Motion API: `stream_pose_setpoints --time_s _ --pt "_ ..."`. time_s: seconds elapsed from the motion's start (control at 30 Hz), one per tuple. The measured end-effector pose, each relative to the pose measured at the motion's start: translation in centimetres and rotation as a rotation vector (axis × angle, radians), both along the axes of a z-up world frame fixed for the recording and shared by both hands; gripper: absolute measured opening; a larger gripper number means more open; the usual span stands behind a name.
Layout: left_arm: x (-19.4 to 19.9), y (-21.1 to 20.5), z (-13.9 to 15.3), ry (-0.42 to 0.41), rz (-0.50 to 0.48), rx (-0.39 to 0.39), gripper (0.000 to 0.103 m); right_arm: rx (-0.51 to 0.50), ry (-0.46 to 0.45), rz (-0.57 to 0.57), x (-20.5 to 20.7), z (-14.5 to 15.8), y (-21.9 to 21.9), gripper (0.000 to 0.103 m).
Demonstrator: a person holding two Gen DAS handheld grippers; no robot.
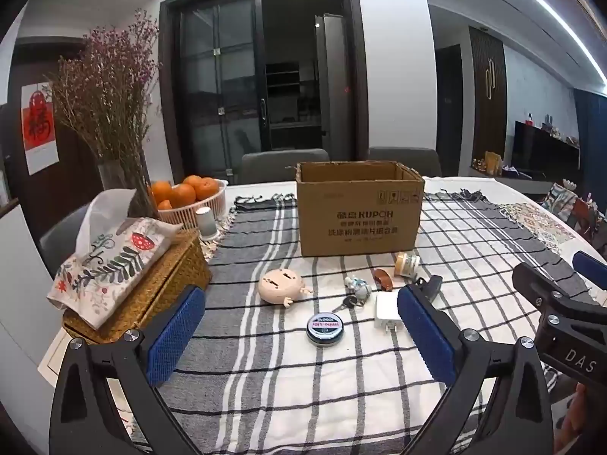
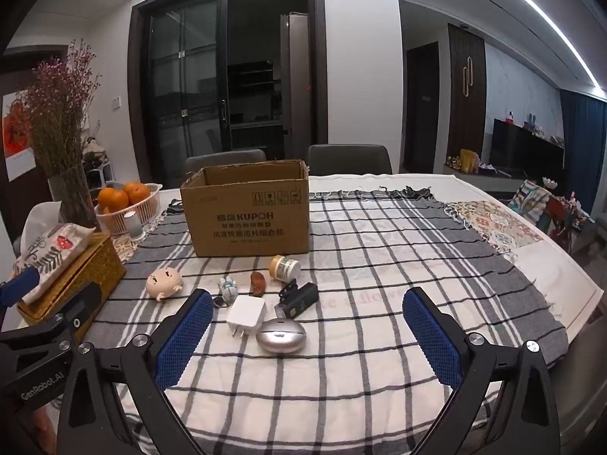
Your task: Organize rigid objects
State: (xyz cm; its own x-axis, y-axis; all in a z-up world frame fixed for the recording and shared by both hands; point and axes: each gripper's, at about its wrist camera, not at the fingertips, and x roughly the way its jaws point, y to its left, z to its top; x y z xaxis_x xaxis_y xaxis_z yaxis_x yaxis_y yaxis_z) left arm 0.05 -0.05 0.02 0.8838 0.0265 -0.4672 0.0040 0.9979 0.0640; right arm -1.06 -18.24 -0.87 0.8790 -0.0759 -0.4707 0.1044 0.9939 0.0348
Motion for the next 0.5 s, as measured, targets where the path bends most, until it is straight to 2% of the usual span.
stream_pose_setpoints --time_s 0.13,0.2,0.5 --pt "-0.2 0.3 0.1 -0.034 -0.003 -0.016 0.103 -0.002 0.011 0.007 -0.1 -0.5 0.0 0.101" --pt "-0.6 0.2 0.0 -0.045 -0.005 -0.014 0.103 0.0 0.011 0.013 -0.2 0.2 0.2 0.101" --pt "-0.8 0.4 0.1 -0.049 -0.003 -0.022 0.103 -0.006 -0.01 0.005 -0.7 0.3 0.2 0.101"
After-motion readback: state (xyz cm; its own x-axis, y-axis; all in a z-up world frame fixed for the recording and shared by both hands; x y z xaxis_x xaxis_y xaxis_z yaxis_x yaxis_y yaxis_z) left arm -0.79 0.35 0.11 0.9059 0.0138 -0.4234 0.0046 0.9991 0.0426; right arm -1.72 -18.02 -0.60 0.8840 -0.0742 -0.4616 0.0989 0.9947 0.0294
